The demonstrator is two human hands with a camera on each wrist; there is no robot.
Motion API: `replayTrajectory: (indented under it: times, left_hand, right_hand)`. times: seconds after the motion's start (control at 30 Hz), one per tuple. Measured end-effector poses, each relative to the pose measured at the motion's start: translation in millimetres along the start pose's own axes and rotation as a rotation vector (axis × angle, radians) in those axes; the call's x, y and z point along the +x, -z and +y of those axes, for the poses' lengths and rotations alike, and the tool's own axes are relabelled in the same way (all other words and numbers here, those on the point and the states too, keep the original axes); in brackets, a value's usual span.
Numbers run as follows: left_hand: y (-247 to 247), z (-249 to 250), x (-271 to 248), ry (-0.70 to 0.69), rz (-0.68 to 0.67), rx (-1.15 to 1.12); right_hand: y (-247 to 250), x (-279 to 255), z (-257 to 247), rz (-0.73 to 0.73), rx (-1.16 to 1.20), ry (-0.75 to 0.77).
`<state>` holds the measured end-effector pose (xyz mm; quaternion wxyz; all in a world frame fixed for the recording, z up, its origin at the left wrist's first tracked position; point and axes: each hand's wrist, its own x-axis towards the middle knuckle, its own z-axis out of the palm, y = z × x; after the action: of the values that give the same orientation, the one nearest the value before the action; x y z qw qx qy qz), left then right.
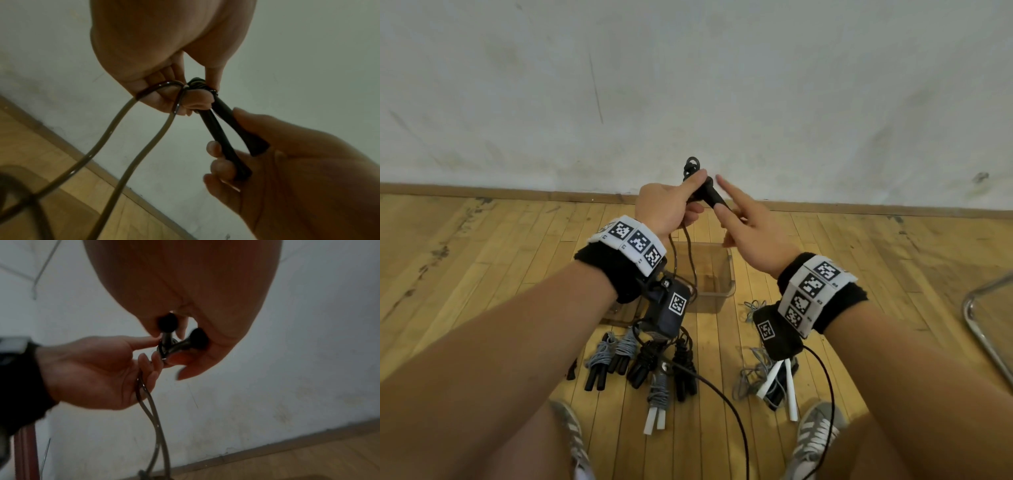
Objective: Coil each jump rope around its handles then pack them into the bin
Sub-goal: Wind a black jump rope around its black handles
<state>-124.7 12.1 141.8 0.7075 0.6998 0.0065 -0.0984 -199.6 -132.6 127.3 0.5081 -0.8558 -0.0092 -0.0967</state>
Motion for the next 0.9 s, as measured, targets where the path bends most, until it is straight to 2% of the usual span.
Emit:
replayTrajectory:
  times: [0.1, 0.23, 0.37, 0.47, 0.7, 0.9]
  left_hand:
    - [-1, 4, -1, 0.022, -0.081, -0.126]
    - [-4, 4, -5, 0.011, -0.176, -0.114]
    - [-2, 3, -8, -0.01, -0.235, -0.073]
    - [0, -1, -6, -0.079, -0.259, 0.026]
    - [-3, -4, -8, -0.096, -0.199, 0.028]
    - [-5, -5, -12, -0.085, -0.203, 0.029]
  right_hand:
    - [8, -3, -10, -0.01, 0.328, -0.186]
    - [13, -4, -11, -0.137, 0.447, -0.304]
    - [15, -6, -6, -0.138, 0.353, -0.22]
    - [15, -7, -8, -0.134, 0.393, -0.185]
    - [20, -4, -7, -0.027, 0.291, -0.165]
    - [20, -2, 1, 0.04, 0.009, -0.106]
